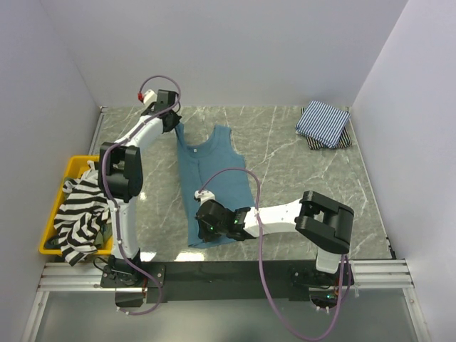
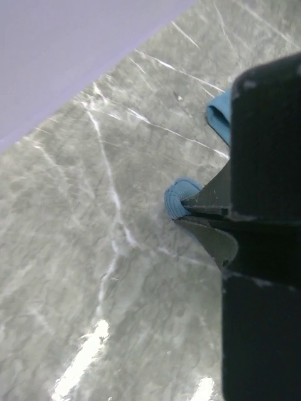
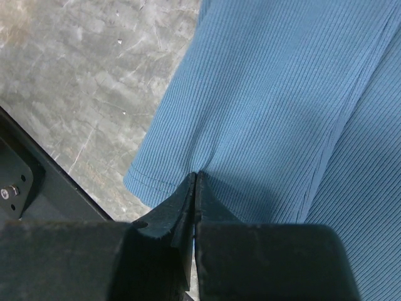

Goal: Fold and stack the tank tops
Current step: Fold the tank top

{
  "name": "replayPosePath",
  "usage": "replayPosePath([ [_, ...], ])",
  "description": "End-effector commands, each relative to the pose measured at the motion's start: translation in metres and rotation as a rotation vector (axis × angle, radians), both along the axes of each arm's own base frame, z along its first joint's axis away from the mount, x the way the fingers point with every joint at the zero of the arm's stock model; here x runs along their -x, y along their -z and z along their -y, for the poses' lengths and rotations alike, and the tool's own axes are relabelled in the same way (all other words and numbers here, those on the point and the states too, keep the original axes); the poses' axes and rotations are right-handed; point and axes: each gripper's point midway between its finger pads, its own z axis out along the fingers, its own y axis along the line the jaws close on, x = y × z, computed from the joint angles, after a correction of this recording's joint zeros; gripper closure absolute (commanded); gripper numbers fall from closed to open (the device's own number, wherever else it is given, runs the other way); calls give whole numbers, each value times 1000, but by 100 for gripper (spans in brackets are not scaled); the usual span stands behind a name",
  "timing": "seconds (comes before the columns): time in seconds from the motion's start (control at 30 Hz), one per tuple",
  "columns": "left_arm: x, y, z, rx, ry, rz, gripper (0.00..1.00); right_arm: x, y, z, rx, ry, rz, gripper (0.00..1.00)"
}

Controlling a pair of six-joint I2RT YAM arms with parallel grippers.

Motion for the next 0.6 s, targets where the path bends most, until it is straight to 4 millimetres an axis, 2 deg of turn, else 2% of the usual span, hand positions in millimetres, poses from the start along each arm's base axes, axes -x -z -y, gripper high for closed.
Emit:
replayPosePath([
  [0.0, -3, -1, -3, -79, -29, -20, 98, 13, 8, 4, 23, -49, -15, 97],
  [0.17, -4, 16, 7, -87, -7, -65, 96, 14, 10, 4, 29, -49, -21, 97],
  [0.23, -5, 24, 13, -86, 7, -69, 91, 15, 10, 3, 22, -49, -26, 96],
  [0.4, -10, 27, 28, -55, 70, -47, 82, 19, 9, 5, 6, -47, -40, 94],
  [0.43, -12, 26, 31, -49, 85, -38, 73, 19, 7, 5, -3, -43, -37, 92],
  [0.47, -13, 21, 33, -48, 101, -25, 69, 20, 5, 8, -8, -35, -38, 85],
  [0.5, -13, 17, 35, -41, 112, -17, 58, 19, 1, 8, -20, -27, -33, 80],
  [0.53, -17, 8, 37, -34, 122, 14, 54, 17, -3, 8, -37, -16, -20, 74],
  [0.57, -17, -9, 39, -30, 138, 52, 49, 16, -11, 11, -60, -8, -9, 66],
])
